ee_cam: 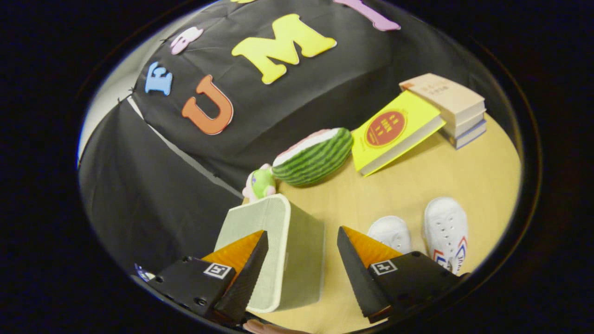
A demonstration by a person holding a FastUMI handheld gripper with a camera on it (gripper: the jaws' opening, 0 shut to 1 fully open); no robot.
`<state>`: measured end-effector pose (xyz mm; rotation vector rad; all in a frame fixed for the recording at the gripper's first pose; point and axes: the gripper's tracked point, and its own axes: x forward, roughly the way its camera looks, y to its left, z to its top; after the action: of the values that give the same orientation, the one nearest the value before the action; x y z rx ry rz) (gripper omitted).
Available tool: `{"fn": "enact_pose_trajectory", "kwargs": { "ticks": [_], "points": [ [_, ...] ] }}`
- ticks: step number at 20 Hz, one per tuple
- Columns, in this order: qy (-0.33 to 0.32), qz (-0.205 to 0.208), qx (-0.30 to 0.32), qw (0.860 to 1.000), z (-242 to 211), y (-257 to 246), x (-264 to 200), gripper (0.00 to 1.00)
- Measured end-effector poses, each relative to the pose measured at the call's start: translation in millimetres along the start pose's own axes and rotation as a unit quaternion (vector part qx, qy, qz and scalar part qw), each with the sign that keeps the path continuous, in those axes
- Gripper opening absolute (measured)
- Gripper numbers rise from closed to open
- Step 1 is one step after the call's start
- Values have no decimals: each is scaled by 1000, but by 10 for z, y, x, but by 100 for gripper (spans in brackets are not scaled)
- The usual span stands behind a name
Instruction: Open the storage box then place both shoes into the box .Put the left shoe in first, then the right shoe, with the right side of both shoes facing outward in a uniform manner.
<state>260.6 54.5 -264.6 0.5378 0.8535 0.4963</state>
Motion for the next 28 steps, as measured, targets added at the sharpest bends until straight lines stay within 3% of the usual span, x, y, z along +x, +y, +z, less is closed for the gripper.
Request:
{"fn": "enact_pose_trajectory", "kwargs": {
  "ticks": [3, 5, 9, 11, 13, 14, 16, 20, 22, 28],
  "points": [
    [79, 83, 72, 991, -217, 93, 248, 90],
    [89, 116, 104, 984, -183, 113, 339, 82],
    [142, 225, 171, 949, -235, 410, 313, 63],
    [146, 209, 175, 951, -260, 311, 413, 54],
    [168, 214, 190, 943, -324, 314, 429, 42],
    [173, 216, 188, 942, -334, 308, 438, 28],
    [174, 231, 187, 939, -321, 327, 415, 15],
    [178, 236, 171, 940, -309, 343, 368, 5],
    [185, 256, 160, 935, -309, 486, 250, 5],
    [157, 266, 152, 939, -102, 947, 63, 5]
  ]
}}
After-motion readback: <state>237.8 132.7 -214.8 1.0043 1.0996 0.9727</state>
